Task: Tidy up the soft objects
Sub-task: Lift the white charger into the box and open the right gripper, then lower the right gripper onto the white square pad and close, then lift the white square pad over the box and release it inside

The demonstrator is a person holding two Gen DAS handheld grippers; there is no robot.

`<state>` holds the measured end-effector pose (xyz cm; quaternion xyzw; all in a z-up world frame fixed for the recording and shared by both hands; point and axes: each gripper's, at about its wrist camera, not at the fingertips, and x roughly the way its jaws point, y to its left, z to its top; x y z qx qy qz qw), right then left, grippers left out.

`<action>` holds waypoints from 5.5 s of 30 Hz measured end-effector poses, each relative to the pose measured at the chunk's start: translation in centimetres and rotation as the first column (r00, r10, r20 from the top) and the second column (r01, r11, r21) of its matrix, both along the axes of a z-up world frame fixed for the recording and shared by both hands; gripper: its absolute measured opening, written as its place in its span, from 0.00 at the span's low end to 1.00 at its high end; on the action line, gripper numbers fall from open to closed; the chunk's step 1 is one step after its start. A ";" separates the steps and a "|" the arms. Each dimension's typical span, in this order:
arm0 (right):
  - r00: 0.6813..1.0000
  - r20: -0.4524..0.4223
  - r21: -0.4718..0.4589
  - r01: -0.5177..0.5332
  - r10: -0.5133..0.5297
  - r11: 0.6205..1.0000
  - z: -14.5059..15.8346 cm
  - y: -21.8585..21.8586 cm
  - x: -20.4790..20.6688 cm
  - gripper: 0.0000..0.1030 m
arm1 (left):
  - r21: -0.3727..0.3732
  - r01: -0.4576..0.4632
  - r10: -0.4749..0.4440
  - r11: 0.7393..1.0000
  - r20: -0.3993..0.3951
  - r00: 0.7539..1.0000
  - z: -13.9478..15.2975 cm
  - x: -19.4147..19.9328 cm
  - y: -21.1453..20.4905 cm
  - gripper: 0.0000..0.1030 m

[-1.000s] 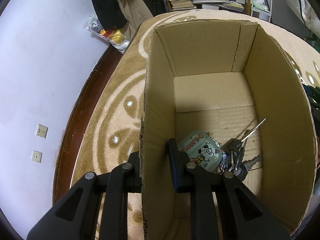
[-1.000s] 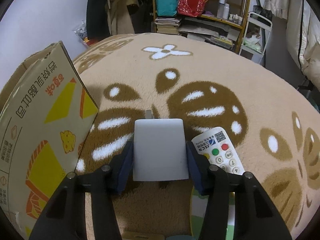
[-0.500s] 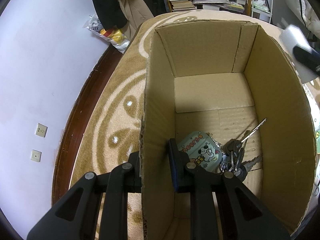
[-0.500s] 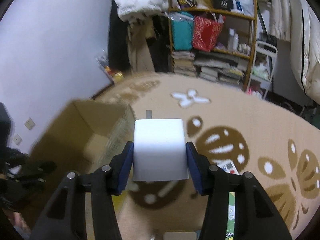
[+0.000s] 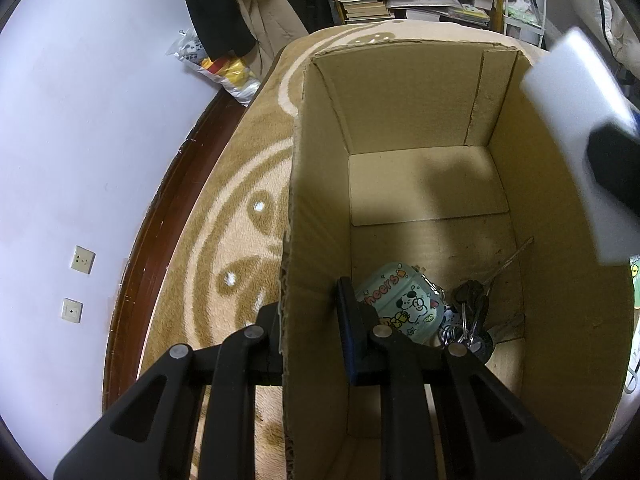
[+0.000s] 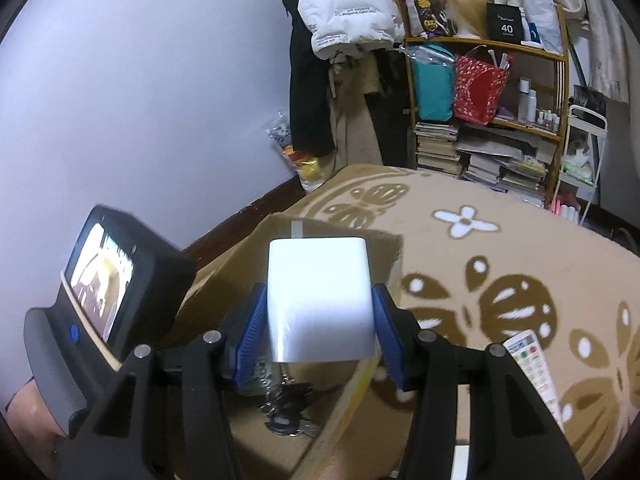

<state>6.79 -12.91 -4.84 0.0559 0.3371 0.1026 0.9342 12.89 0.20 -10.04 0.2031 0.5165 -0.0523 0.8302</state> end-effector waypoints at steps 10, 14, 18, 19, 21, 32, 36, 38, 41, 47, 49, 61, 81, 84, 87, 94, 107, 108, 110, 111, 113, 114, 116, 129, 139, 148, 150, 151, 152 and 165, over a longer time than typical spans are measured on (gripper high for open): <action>1.000 0.001 -0.030 -0.011 0.011 0.999 -0.8 0.4 -0.3 0.53 | -0.012 0.003 -0.003 1.000 -0.004 1.000 0.1 -0.1 0.0 0.18; 0.999 0.025 -0.046 0.032 -0.031 0.998 0.1 -0.9 -0.5 0.57 | 0.008 0.002 -0.002 1.000 -0.001 1.000 0.1 -0.1 -0.2 0.18; 0.994 -0.003 -0.033 0.106 -0.107 0.994 -0.3 -3.6 -0.4 0.61 | 0.004 0.001 -0.001 1.000 -0.002 1.000 0.2 -0.1 -0.2 0.18; 0.992 -0.014 -0.031 0.124 -0.125 0.992 -0.4 -4.3 -0.3 0.62 | 0.004 0.002 -0.002 1.000 -0.002 1.000 0.3 -0.1 -0.3 0.18; 0.986 -0.040 -0.016 0.160 -0.161 0.987 -0.7 -5.8 -0.3 0.63 | 0.006 0.001 -0.001 1.000 -0.001 1.000 0.2 -0.1 -0.2 0.18; 0.950 -0.169 -0.017 0.263 -0.262 0.965 -3.7 -8.9 -1.3 0.63 | 0.005 0.001 -0.001 1.000 -0.002 1.000 0.2 -0.1 -0.2 0.18; 0.945 -0.204 -0.038 0.254 -0.256 0.967 -4.6 -8.6 -1.9 0.63 | 0.006 0.001 -0.001 1.000 -0.001 1.000 0.2 -0.1 -0.2 0.18; 0.942 -0.226 -0.047 0.245 -0.249 0.968 -5.0 -8.5 -2.1 0.63 | 0.007 0.001 -0.001 1.000 0.000 1.000 0.2 -0.1 -0.2 0.18; 0.933 -0.262 -0.043 0.245 -0.247 0.969 -5.8 -8.5 -2.6 0.63 | 0.004 -0.001 0.001 1.000 0.000 1.000 0.4 -0.1 -0.2 0.18; 0.903 -0.346 -0.025 0.260 -0.253 0.965 -8.0 -8.7 -3.9 0.54 | 0.004 -0.001 0.001 1.000 -0.001 1.000 0.3 -0.1 -0.2 0.18; 0.892 -0.369 -0.033 0.269 -0.262 0.963 -8.7 -8.9 -4.1 0.54 | 0.004 -0.001 0.001 1.000 -0.002 1.000 0.3 -0.1 -0.2 0.18; 0.877 -0.400 -0.064 0.262 -0.265 0.963 -9.6 -8.8 -3.6 0.54 | -0.003 -0.001 0.001 1.000 -0.005 1.000 0.0 0.0 0.1 0.18; 0.873 -0.422 -0.026 0.261 -0.247 0.965 -10.0 -9.1 -3.5 0.61 | -0.007 -0.004 0.004 1.000 -0.007 1.000 0.0 0.0 0.2 0.18; 0.876 -0.416 -0.049 0.247 -0.244 0.968 -10.0 -8.6 -3.6 0.63 | -0.007 -0.004 0.004 1.000 -0.006 1.000 0.0 0.0 0.2 0.18; 0.873 -0.421 -0.042 0.251 -0.245 0.967 -9.9 -8.7 -3.7 0.63 | -0.008 -0.005 0.004 1.000 -0.007 1.000 0.0 0.0 0.2 0.18; 0.837 -0.479 0.029 0.315 -0.264 0.949 -10.6 -10.4 -3.9 0.59 | -0.007 -0.004 0.004 1.000 -0.007 1.000 0.0 0.0 0.2 0.19; 0.843 -0.464 -0.090 0.260 -0.271 0.961 -10.8 -8.6 -3.6 0.47 | -0.007 -0.004 0.004 1.000 -0.007 1.000 0.0 0.0 0.2 0.19; 0.845 -0.455 -0.088 0.269 -0.279 0.959 -10.7 -8.7 -3.6 0.47 | -0.007 -0.004 0.004 1.000 -0.007 1.000 0.0 0.1 0.3 0.19; 0.853 -0.433 -0.085 0.284 -0.292 0.955 -10.2 -8.9 -3.6 0.47 | -0.008 -0.005 0.004 1.000 -0.007 1.000 0.0 0.0 0.2 0.19; 0.860 -0.416 -0.079 0.291 -0.297 0.954 -9.9 -8.9 -3.6 0.47 | -0.008 -0.004 0.004 1.000 -0.007 1.000 0.0 0.0 0.2 0.19; 0.878 -0.369 -0.060 0.305 -0.305 0.951 -8.9 -9.1 -3.7 0.46 | -0.008 -0.005 0.004 1.000 -0.007 1.000 0.0 0.0 0.2 0.19; 0.888 -0.341 -0.050 0.312 -0.309 0.949 -8.2 -9.2 -3.7 0.46 | -0.008 -0.004 0.004 1.000 -0.007 1.000 0.0 0.0 0.2 0.19; 0.905 -0.285 -0.028 0.322 -0.316 0.946 -7.0 -9.3 -3.7 0.46 | -0.007 -0.005 0.005 1.000 -0.007 1.000 0.0 0.0 0.2 0.19; 0.966 0.019 0.070 0.256 -0.258 0.964 0.4 -7.1 -3.9 0.46 | -0.010 -0.007 0.007 1.000 -0.008 1.000 -0.1 0.2 0.3 0.19; 0.990 0.112 0.065 0.073 -0.080 0.995 2.3 -1.9 -4.0 0.46 | -0.011 -0.007 0.007 1.000 -0.009 1.000 -0.1 0.2 0.3 0.18; 0.996 0.083 0.034 -0.019 0.016 0.999 0.9 1.2 -4.1 0.46 | -0.013 -0.007 0.007 1.000 -0.010 1.000 -0.2 0.2 0.3 0.18; 0.997 0.069 0.034 -0.021 0.019 0.999 0.6 1.2 -4.1 0.46 | -0.013 -0.007 0.007 1.000 -0.009 1.000 -0.2 0.2 0.3 0.18; 0.998 0.060 0.034 -0.019 0.017 0.999 0.4 1.2 -4.0 0.46 | -0.014 -0.008 0.007 1.000 -0.010 1.000 -0.2 0.2 0.3 0.18; 0.999 0.052 0.035 -0.015 0.013 0.999 0.3 1.1 -3.9 0.46 | -0.013 -0.008 0.008 1.000 -0.010 1.000 -0.2 0.2 0.2 0.18; 0.994 0.005 0.036 0.112 -0.112 0.993 0.4 -2.4 -4.5 0.52 | -0.006 -0.004 0.004 1.000 -0.011 1.000 -0.2 0.2 0.1 0.19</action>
